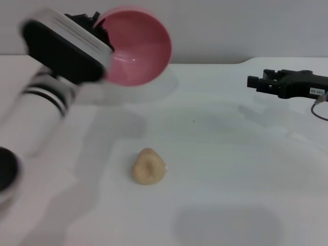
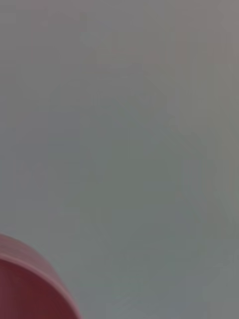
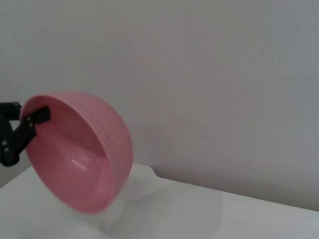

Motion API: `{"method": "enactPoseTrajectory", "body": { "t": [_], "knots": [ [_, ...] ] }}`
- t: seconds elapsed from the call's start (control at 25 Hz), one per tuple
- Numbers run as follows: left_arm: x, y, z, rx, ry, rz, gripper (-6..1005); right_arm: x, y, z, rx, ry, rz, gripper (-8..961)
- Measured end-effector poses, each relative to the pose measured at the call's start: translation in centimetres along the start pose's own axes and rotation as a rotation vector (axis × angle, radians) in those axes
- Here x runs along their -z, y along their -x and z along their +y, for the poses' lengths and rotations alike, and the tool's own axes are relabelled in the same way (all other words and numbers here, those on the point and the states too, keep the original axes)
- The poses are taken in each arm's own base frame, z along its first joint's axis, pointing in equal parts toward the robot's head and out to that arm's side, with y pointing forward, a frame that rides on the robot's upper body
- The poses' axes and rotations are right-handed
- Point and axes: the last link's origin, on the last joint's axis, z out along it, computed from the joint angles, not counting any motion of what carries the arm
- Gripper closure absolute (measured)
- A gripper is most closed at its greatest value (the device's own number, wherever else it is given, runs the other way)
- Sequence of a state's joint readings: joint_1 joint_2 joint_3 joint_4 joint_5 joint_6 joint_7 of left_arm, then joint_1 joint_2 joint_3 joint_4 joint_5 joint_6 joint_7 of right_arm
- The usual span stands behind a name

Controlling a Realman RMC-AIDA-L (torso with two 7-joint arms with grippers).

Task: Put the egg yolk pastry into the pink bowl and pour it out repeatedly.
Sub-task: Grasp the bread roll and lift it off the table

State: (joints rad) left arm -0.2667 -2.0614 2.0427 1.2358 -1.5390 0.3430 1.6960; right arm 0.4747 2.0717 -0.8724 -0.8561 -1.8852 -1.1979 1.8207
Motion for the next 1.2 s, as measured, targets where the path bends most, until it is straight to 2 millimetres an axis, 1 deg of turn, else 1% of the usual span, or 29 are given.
{"method": "enactPoseTrajectory", "body": {
  "t": [0.08,0.12,0.24,0.32,0.4,0.44,0.52,0.56,0.6,0.64,0.76,0.8,0.88,1.04,1.2],
  "knots": [
    [0.0,0.4,-1.5,0.130,0.070,-0.005,1001,0.0,0.0,0.0,-0.002,0.003,0.001,337],
    [0.1,0.4,-1.8,0.173,0.100,0.000,999,-0.1,-0.1,0.1,-0.004,0.006,0.002,337],
    [0.6,0.5,-3.9,0.351,0.214,0.036,996,-0.3,-0.1,0.1,-0.007,0.007,0.003,336],
    [1.0,0.6,-5.6,0.496,0.318,0.066,996,-0.7,0.0,0.4,0.004,0.017,0.015,335],
    [1.4,0.5,-7.0,0.605,0.414,0.074,996,-1.4,-0.1,1.0,0.033,0.042,0.046,334],
    [1.8,0.5,-8.0,0.646,0.476,0.057,996,-1.8,0.0,1.3,0.048,0.052,0.059,334],
    [2.2,0.8,-9.3,0.669,0.536,0.000,997,-2.7,0.1,1.9,0.076,0.065,0.085,333],
    [2.4,1.0,-10.1,0.663,0.568,-0.066,997,-3.2,0.1,2.2,0.087,0.074,0.100,332],
    [2.6,1.4,-11.1,0.668,0.592,-0.175,997,-3.7,0.1,2.5,0.098,0.085,0.118,332],
    [2.7,1.7,-11.6,0.677,0.593,-0.227,997,-4.2,0.1,2.9,0.111,0.098,0.138,331],
    [3.2,3.1,-13.4,0.748,0.564,-0.458,997,-5.6,0.2,4.4,0.159,0.154,0.187,331],
    [3.4,3.5,-13.8,0.768,0.544,-0.498,997,-6.1,0.1,5.0,0.178,0.176,0.204,330],
    [3.7,4.0,-14.1,0.785,0.515,-0.541,997,-7.1,0.1,6.3,0.224,0.217,0.241,330],
    [4.4,4.3,-14.3,0.769,0.468,-0.553,998,-8.9,-0.2,8.5,0.284,0.283,0.292,331],
    [4.9,4.6,-14.6,0.763,0.449,-0.570,998,-10.3,-0.6,9.8,0.302,0.302,0.315,331]
  ]
}}
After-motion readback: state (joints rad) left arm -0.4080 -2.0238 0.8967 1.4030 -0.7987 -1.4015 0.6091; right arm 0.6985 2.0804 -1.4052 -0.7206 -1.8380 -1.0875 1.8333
